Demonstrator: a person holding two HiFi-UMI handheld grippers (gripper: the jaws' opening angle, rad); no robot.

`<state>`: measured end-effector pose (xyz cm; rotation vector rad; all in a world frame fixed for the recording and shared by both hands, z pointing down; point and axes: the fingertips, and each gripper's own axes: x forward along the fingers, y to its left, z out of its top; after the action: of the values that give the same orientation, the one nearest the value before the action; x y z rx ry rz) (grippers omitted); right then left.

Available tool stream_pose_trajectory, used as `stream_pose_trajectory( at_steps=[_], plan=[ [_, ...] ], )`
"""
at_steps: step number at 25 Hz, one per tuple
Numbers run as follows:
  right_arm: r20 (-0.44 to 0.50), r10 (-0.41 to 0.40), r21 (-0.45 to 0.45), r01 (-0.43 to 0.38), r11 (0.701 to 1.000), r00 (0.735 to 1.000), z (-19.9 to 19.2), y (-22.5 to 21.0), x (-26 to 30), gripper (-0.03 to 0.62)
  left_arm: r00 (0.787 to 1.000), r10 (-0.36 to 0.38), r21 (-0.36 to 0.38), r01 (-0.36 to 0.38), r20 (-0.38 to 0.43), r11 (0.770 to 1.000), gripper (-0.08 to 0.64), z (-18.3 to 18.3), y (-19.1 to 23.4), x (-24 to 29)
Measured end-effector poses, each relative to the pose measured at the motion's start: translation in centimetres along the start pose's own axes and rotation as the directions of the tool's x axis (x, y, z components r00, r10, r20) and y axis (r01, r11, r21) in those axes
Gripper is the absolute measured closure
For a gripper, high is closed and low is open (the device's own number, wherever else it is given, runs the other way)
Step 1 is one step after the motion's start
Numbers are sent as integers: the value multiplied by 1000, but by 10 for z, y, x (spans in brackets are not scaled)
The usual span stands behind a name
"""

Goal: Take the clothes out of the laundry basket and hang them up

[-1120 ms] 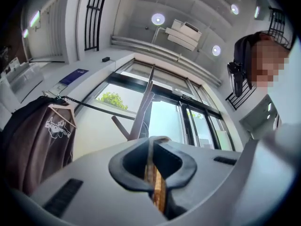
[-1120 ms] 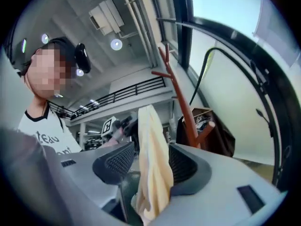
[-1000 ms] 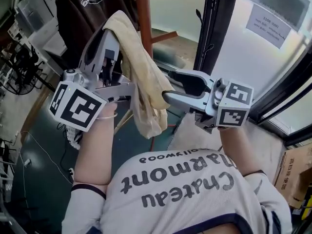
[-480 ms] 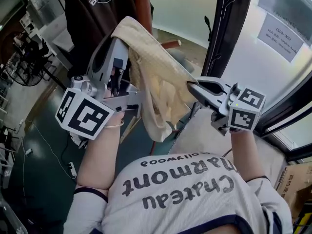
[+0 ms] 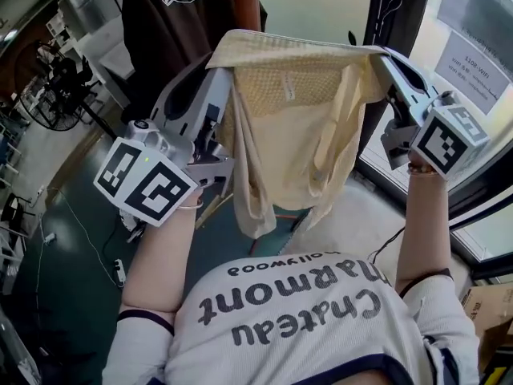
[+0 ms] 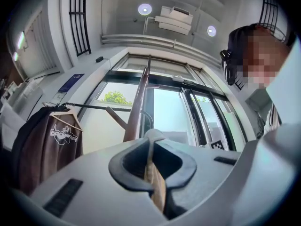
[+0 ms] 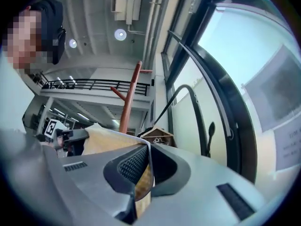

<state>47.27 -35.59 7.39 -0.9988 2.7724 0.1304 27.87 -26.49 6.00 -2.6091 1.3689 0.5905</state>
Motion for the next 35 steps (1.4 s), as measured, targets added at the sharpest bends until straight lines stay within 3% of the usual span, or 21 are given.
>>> stream_pose_trajectory(
  at_steps=[4, 7, 11, 13, 17, 24, 31, 35],
  plan=[
    [84, -30, -52, 34, 998, 996, 44, -8, 20, 561, 999, 9, 41, -8, -42, 999, 540, -2, 1, 3],
    [164, 3, -113, 16, 994, 987, 79, -2, 30, 561, 998, -3, 67, 7, -59, 998, 540, 1, -5, 7],
    [173, -93, -234, 133, 963, 980, 93, -12, 46, 561, 997, 22, 84, -15, -77, 996, 540, -6, 1, 13],
    [128, -132, -261, 162, 951, 983, 81, -16, 63, 561, 992, 63, 72, -55, -114, 996, 540, -20, 15, 15],
    [33, -129, -256, 133, 958, 991, 42, -21, 85, 561, 973, 146, 17, -145, -179, 989, 540, -51, 43, 6],
    [-111, -143, -243, 112, 963, 984, -36, -28, 107, 561, 948, 209, 1, -215, -242, 977, 540, -94, 68, -17],
    [-260, -143, -204, 91, 975, 955, -113, -28, 97, 560, 925, 156, -54, -185, -345, 981, 540, -138, 61, -42],
    [-311, -150, -208, 87, 974, 939, -138, -22, 81, 561, 931, 98, -115, -148, -352, 982, 540, -147, 52, -44]
  ],
)
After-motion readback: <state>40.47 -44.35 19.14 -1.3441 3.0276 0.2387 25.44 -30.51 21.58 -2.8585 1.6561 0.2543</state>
